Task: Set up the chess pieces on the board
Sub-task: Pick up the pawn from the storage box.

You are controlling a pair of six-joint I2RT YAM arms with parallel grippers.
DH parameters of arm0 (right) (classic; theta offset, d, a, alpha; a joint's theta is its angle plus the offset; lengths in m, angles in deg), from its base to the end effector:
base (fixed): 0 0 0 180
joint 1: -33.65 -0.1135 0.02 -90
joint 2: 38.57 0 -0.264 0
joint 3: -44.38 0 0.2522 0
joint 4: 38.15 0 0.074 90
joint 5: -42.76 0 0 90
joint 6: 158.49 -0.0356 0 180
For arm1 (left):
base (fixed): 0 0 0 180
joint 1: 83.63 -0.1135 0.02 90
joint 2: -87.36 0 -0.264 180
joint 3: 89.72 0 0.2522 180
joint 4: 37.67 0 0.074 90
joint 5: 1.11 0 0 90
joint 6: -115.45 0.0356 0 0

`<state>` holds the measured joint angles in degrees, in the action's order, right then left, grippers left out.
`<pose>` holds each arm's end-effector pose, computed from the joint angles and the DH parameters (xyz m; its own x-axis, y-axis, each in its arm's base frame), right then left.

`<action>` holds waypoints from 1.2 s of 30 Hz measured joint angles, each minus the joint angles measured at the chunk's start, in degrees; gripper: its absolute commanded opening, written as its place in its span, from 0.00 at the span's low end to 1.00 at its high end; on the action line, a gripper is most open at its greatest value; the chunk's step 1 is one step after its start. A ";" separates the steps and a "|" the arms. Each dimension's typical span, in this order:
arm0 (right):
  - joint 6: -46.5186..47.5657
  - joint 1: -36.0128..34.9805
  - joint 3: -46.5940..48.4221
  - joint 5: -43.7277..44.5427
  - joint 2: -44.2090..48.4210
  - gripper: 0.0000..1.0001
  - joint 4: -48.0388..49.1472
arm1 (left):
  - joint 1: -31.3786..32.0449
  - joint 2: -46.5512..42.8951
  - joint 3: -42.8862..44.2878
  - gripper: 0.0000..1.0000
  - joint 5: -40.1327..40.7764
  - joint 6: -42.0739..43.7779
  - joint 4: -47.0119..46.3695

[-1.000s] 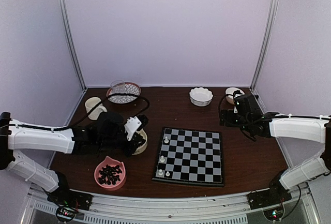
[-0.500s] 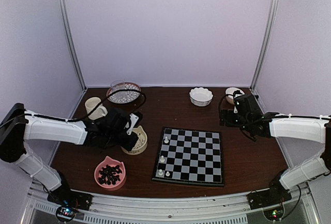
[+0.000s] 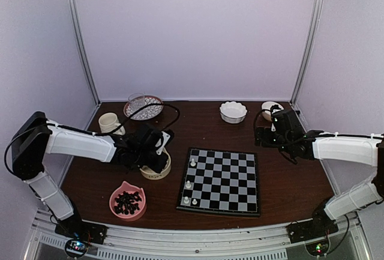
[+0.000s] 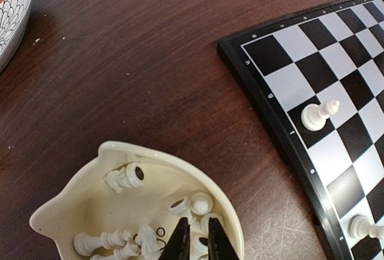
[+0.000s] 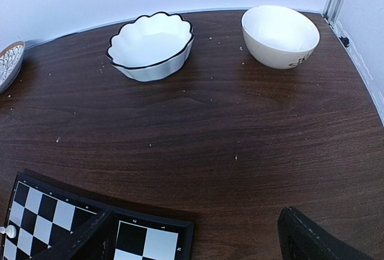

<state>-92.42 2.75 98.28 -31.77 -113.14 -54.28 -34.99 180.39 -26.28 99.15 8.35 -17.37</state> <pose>0.2387 0.1318 0.2141 -0.5962 0.0987 -0.7967 -0.0764 0.9809 0.1787 0.2185 -0.2386 0.1692 -0.6779 0.3322 -0.6558 0.4848 0.8726 -0.0592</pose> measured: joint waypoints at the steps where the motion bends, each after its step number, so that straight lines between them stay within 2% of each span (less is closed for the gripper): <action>1: 0.00 0.00 0.00 0.00 0.00 0.96 0.00 | 0.00 0.63 0.52 0.13 0.00 0.02 0.02; 22: 0.02 0.00 0.00 0.02 0.00 0.96 0.00 | -0.02 6.71 6.16 0.10 0.37 0.07 3.06; 31: 0.02 0.00 0.00 0.00 0.00 0.96 0.00 | -0.02 7.93 6.97 0.19 0.35 0.17 5.64; 36: 0.02 0.00 0.00 0.00 0.00 0.96 0.00 | -0.02 7.93 6.97 0.17 -0.04 0.20 5.64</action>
<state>-92.39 2.75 98.28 -31.77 -113.14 -54.28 -35.01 188.32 -19.31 99.10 8.54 -11.73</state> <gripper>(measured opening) 0.959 0.193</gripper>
